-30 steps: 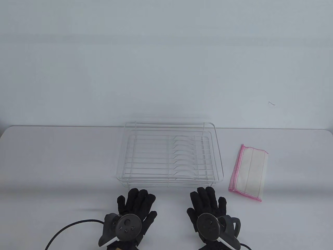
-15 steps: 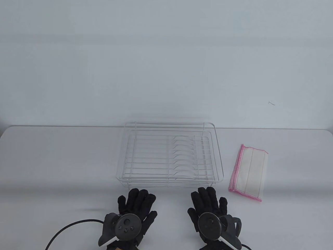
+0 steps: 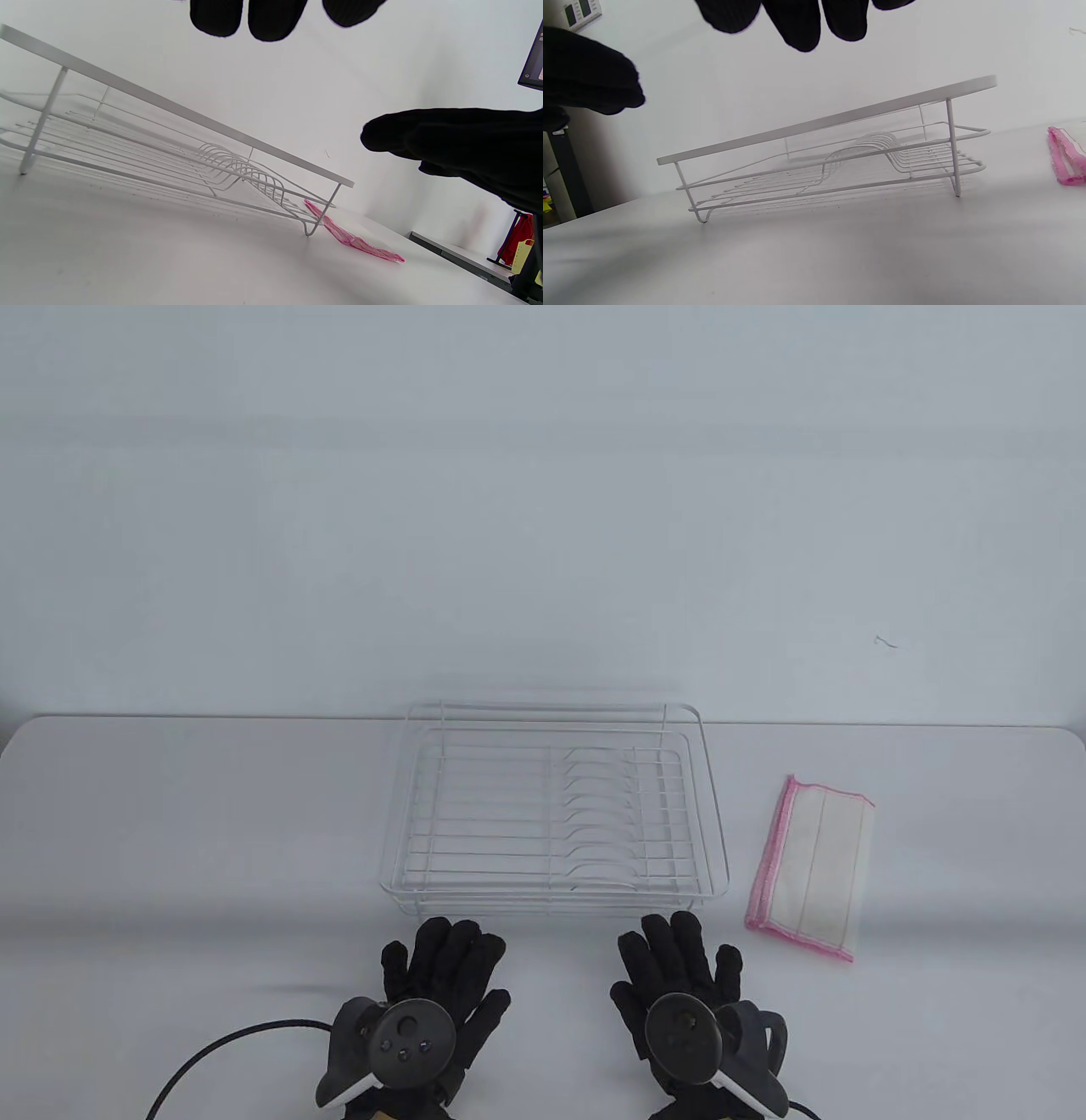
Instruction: Drape dish cloth over dish rack edge
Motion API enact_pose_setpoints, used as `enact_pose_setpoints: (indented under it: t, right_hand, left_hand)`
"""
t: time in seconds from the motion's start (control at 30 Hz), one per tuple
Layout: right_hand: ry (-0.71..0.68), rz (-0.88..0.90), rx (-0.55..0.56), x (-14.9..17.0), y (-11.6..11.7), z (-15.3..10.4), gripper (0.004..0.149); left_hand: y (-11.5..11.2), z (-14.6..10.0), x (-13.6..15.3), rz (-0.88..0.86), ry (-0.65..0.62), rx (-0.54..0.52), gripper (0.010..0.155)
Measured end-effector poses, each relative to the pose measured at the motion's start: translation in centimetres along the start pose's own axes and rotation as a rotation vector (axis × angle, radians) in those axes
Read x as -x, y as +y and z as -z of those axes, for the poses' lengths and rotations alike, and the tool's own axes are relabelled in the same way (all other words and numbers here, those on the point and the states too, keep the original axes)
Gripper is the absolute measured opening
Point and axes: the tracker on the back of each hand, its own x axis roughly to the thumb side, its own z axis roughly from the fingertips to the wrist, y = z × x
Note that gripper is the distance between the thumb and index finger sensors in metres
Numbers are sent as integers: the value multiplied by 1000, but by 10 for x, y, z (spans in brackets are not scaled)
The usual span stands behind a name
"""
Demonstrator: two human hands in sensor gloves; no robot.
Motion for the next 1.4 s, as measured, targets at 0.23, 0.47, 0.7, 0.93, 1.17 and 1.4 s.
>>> enact_pose_setpoints:
  t: [0.23,0.47,0.7,0.93,1.17,1.4]
  right_hand:
    - [141,11,43,57,-18,17,51]
    - [349,-25,-20,132,-19,39,54]
    - [511,-55,-187,183,5,59,64]
    - [634,-71,-366,214,37,77,82]
    - [688,-99,-326,218,42,79,64]
    - [719,-217,-134,216,36,78,43]
  left_hand:
    - [3,-1,3,-20,11,-9,59]
    - [5,0,3,-36,17,-8,60]
    - [2,2,0,-40,3,31,60]
    - [4,2,-1,-42,-3,29,60]
    - [1,2,0,-52,4,50,60]
    - [1,2,-1,-56,3,54,60]
